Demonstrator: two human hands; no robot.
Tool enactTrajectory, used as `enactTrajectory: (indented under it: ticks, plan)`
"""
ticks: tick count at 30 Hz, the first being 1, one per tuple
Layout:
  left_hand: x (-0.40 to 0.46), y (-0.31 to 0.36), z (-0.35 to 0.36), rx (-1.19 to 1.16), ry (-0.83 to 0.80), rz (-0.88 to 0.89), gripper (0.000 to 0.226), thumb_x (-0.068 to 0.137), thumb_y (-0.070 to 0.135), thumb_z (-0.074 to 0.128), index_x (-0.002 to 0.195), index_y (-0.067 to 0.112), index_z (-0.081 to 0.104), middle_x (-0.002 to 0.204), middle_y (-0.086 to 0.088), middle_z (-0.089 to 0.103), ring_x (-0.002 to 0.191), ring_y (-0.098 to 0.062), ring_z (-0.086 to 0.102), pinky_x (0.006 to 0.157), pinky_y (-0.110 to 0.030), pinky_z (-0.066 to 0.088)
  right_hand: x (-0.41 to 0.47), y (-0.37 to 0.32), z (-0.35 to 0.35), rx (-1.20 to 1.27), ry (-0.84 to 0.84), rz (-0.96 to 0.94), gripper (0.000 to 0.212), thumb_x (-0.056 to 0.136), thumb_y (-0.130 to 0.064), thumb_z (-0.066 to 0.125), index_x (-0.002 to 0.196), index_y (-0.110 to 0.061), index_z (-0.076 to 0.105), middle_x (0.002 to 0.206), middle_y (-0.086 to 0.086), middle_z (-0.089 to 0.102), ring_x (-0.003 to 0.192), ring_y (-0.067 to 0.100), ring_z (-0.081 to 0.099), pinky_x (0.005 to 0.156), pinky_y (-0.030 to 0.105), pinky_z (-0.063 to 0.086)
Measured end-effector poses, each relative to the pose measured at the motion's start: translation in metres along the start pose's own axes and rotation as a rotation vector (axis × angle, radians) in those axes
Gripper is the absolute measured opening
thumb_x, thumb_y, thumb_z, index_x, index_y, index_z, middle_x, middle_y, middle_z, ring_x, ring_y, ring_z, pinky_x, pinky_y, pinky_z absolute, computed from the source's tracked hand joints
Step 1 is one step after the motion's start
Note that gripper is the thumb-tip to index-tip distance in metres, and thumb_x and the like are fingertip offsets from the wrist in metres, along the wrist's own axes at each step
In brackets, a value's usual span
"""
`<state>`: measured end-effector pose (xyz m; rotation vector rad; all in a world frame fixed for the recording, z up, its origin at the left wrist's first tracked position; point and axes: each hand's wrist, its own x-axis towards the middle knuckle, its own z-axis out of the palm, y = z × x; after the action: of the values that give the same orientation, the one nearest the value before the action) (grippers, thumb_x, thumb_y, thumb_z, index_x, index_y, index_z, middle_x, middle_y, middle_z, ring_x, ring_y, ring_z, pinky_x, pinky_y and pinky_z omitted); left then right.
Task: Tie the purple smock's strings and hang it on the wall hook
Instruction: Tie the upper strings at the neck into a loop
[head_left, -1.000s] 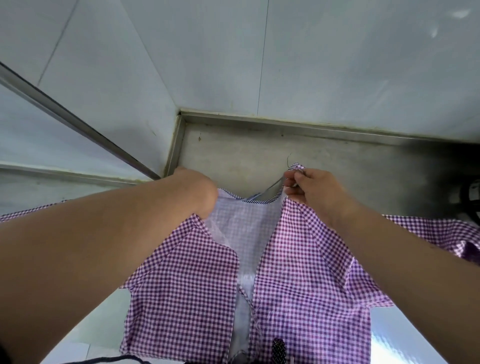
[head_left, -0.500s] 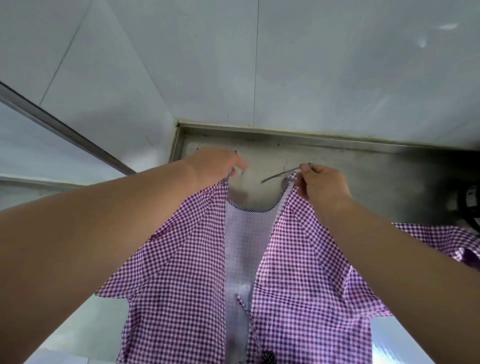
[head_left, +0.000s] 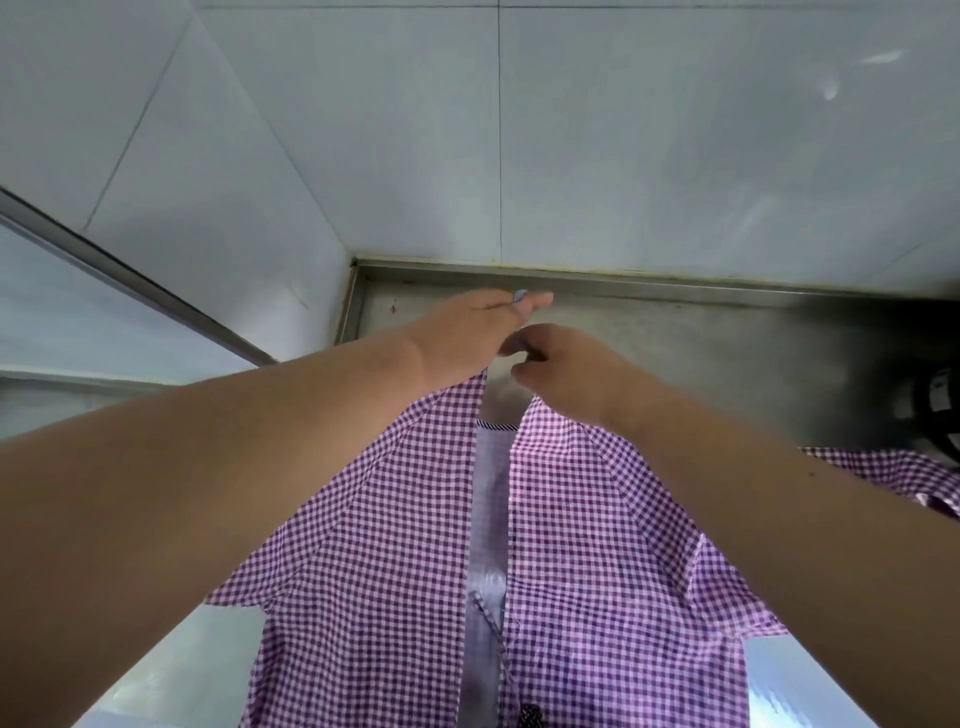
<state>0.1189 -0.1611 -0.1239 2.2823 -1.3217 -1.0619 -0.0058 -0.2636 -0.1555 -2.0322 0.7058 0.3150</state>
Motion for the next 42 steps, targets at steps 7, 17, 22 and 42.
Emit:
enactTrajectory:
  ticks: [7, 17, 22, 42]
  plan:
    - [0.001, -0.004, 0.011, 0.057, 0.020, -0.108, 0.039, 0.112, 0.041, 0.033, 0.103, 0.020, 0.064, 0.080, 0.005, 0.060, 0.073, -0.010, 0.054, 0.063, -0.025, 0.039, -0.005, 0.008, 0.012, 0.193, 0.158, -0.014, 0.022, 0.099, -0.017, 0.060, 0.120, -0.024, 0.062, 0.083, -0.009, 0.062, 0.055, 0.002, 0.054, 0.044, 0.013, 0.040]
    - [-0.003, -0.002, 0.007, 0.189, -0.155, -0.142, 0.033, 0.110, 0.030, 0.041, 0.089, 0.015, 0.061, 0.078, 0.005, 0.055, 0.076, -0.013, 0.055, 0.068, -0.024, 0.039, -0.008, 0.009, 0.011, -0.116, 0.104, -0.064, 0.036, 0.102, -0.010, 0.048, 0.115, -0.025, 0.078, 0.087, -0.007, 0.068, 0.061, 0.014, 0.060, 0.051, 0.022, 0.050]
    - [-0.001, -0.003, 0.004, 0.246, -0.207, -0.129, 0.025, 0.105, 0.016, 0.047, 0.083, 0.018, 0.059, 0.082, 0.003, 0.054, 0.085, -0.018, 0.051, 0.082, -0.028, 0.043, -0.006, 0.015, 0.016, 0.060, 0.177, -0.021, 0.038, 0.103, -0.005, 0.051, 0.129, -0.028, 0.067, 0.088, -0.007, 0.060, 0.057, 0.010, 0.052, 0.046, 0.019, 0.043]
    - [0.003, -0.028, 0.012, 0.002, -0.101, -0.305, 0.029, 0.104, 0.020, 0.054, 0.128, 0.015, 0.069, 0.123, -0.004, 0.068, 0.117, -0.024, 0.063, 0.098, -0.038, 0.050, -0.012, 0.024, 0.018, 0.855, 0.288, 0.198, 0.028, 0.107, -0.029, 0.055, 0.094, -0.024, 0.080, 0.094, -0.007, 0.070, 0.068, 0.011, 0.049, 0.062, 0.027, 0.045]
